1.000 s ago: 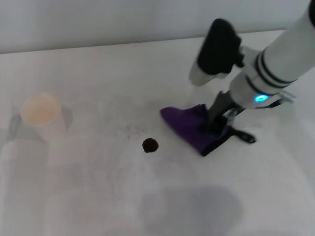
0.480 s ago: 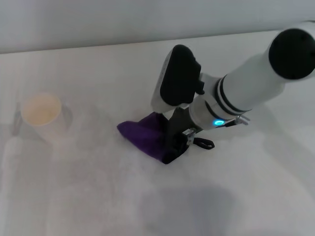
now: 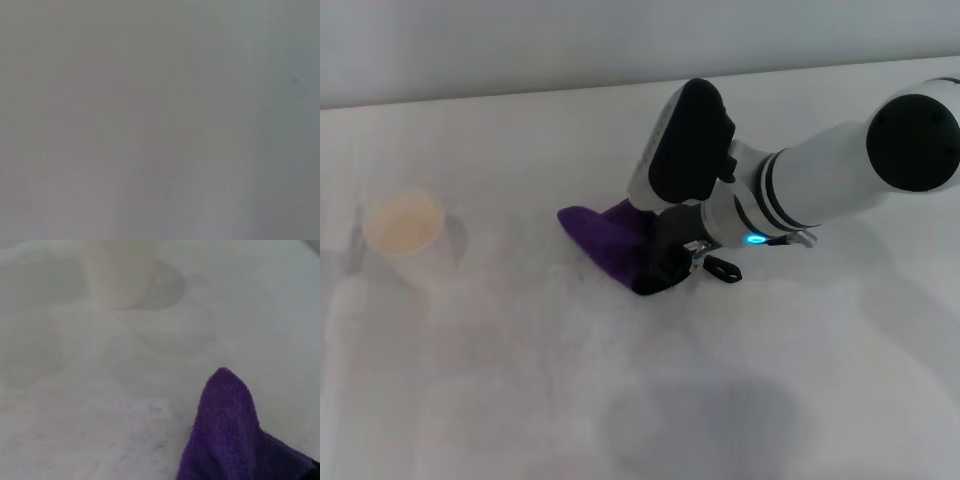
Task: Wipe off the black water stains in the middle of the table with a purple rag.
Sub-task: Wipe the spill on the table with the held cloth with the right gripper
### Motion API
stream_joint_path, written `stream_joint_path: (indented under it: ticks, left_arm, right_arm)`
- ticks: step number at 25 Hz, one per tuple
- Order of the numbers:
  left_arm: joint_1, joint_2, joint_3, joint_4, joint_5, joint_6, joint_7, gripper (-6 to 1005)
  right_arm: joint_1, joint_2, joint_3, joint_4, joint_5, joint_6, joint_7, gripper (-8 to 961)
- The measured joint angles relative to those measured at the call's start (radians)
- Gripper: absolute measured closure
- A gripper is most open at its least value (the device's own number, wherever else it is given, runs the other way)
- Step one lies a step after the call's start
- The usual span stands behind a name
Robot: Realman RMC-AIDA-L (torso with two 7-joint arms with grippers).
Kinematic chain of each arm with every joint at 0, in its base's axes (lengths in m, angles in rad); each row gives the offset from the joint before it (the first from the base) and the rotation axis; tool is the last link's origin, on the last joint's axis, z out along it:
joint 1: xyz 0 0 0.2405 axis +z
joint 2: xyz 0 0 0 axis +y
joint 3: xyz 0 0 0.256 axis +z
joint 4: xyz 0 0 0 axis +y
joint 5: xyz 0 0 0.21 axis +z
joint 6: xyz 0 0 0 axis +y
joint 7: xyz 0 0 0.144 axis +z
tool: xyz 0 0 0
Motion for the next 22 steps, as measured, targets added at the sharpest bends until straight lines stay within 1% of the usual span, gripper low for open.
stream_joint_path:
  ticks: [3,6,11,14,17,19,22]
  left_arm:
    - [0.0,0.0,0.0,0.0,0.0,0.0,0.0,137]
    - [-0.001,0.0,0.0,0.0,0.0,0.0,0.0,137]
    - [-0.009,0.0,0.0,0.0,0.0,0.0,0.0,137]
    - [-0.013,0.0,0.0,0.0,0.0,0.001,0.0,137]
    - [-0.015,0.0,0.0,0.0,0.0,0.001,0.0,137]
    - [-0.015,0.0,0.0,0.0,0.0,0.001,0.0,138]
    - [-0.016,0.0,0.0,0.0,0.0,0.002,0.0,138]
  right_arm:
    - [0.001,-0.001,0.001,0.004,0.005,0.018,-0.001,871]
    - [0.006,-0.001,-0.004,-0.019,0.017,0.099,-0.014,873]
    - [0.027,-0.002,-0.023,-0.028,0.122,0.251,-0.081,876]
    - [0.033,-0.002,-0.021,-0.028,0.154,0.304,-0.109,878]
    - [0.03,-0.002,-0.021,-0.026,0.156,0.286,-0.109,882]
    - [0.026,-0.002,-0.011,-0.012,0.156,0.243,-0.108,886]
    - [0.024,-0.006,0.032,0.024,0.147,0.194,-0.111,889]
